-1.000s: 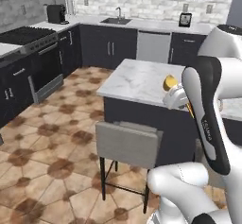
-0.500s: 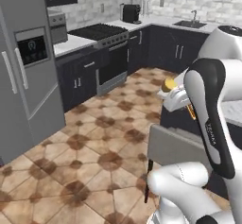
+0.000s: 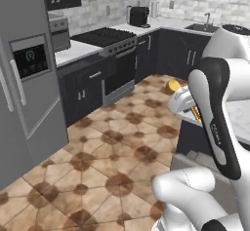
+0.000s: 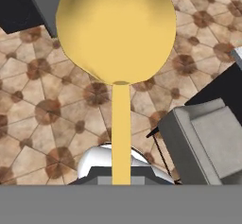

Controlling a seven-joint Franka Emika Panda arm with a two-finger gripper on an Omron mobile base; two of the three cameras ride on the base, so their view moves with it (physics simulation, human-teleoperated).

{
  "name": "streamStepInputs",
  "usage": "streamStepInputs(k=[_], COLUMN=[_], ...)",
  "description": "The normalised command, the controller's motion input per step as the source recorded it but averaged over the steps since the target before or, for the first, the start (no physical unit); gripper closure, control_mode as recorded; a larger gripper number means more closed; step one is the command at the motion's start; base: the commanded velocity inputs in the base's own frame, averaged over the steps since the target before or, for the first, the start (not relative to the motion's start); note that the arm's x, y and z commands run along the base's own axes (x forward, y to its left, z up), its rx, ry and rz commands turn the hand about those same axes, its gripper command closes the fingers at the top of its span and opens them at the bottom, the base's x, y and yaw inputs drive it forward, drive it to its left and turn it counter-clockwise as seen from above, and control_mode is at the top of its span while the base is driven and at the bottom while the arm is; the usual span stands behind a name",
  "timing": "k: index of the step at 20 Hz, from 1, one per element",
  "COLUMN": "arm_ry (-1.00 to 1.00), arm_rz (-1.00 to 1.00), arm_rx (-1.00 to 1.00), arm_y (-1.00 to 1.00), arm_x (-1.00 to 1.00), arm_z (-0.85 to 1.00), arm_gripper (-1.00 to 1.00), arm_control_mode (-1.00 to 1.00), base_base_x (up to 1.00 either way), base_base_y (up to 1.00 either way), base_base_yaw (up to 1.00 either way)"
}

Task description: Pick up the metallic utensils from the counter and place them in the open drawer. Make sure not to pick up any wooden utensils.

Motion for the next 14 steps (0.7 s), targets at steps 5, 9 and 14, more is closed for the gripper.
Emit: streamStepInputs(k=[5,9,14], arm_ry=[0.0,0.0,0.0], arm_rz=[0.0,0.0,0.0], arm_rx=[0.0,0.0,0.0], arm_y=[0.0,0.0,0.0], arm_x=[0.0,0.0,0.0], arm_z=[0.0,0.0,0.0], arm_gripper=[1.0,1.0,1.0], arm_control_mode=[1.0,1.0,1.0], base_base_x=[0.79,0.13,-0.65], base_base_y=[0.12,0.44,0.77], base_base_yaw=[0.06,0.31,0.37])
